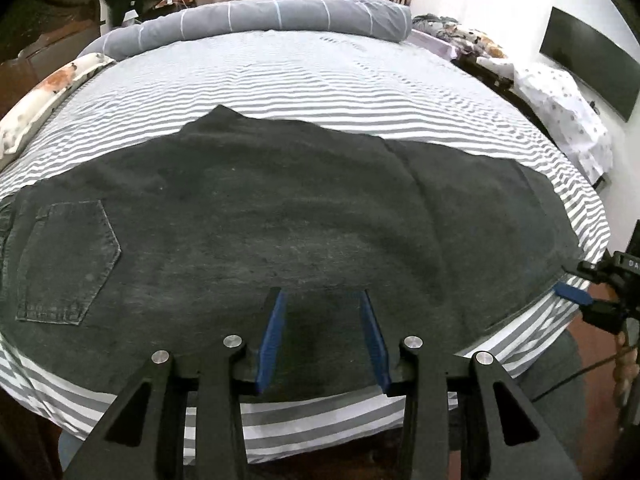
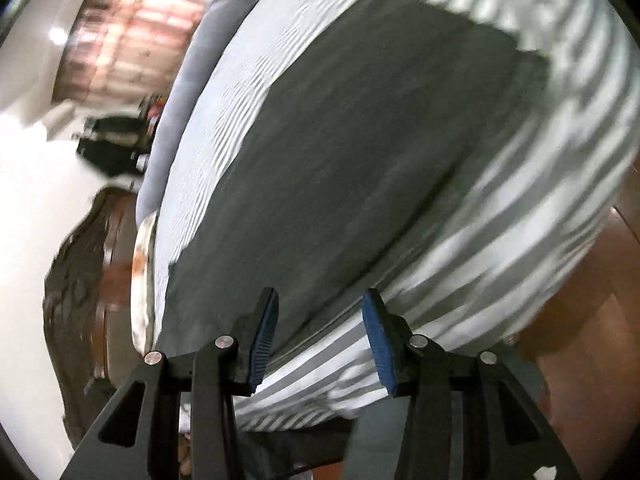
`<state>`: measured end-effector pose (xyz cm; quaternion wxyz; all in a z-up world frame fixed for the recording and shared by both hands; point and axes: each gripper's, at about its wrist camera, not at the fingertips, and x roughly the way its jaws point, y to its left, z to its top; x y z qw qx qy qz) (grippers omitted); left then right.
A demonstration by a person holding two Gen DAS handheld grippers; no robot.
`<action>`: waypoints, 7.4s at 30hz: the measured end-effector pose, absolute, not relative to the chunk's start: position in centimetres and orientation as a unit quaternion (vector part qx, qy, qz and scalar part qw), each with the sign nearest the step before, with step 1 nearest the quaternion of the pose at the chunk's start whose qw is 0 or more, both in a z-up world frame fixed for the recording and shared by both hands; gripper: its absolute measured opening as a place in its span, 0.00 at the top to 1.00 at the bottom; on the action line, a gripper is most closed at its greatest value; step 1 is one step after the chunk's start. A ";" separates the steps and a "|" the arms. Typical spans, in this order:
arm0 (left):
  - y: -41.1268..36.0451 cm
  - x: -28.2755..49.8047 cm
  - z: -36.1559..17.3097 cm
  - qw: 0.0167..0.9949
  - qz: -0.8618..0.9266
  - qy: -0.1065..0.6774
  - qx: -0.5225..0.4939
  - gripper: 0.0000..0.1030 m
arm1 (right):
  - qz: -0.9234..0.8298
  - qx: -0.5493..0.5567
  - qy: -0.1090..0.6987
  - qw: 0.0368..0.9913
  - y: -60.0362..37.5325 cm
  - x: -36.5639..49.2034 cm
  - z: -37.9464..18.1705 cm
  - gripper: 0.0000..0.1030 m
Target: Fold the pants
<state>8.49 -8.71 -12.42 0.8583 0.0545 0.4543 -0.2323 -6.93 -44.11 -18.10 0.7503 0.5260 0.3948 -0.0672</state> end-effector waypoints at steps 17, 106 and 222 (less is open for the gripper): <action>-12.2 8.7 -13.3 0.850 -0.233 0.465 0.083 0.61 | -0.121 0.565 0.293 0.761 -53.0 -7.6 -19.1 0.60; 6.3 14.7 -10.0 0.840 -0.260 0.448 -0.161 0.52 | 0.197 0.303 0.523 0.772 -16.7 8.9 -15.4 0.46; 26.6 16.1 -16.1 0.835 -0.068 0.407 -0.366 0.69 | 0.048 0.005 0.560 0.827 -11.2 11.8 -13.7 0.23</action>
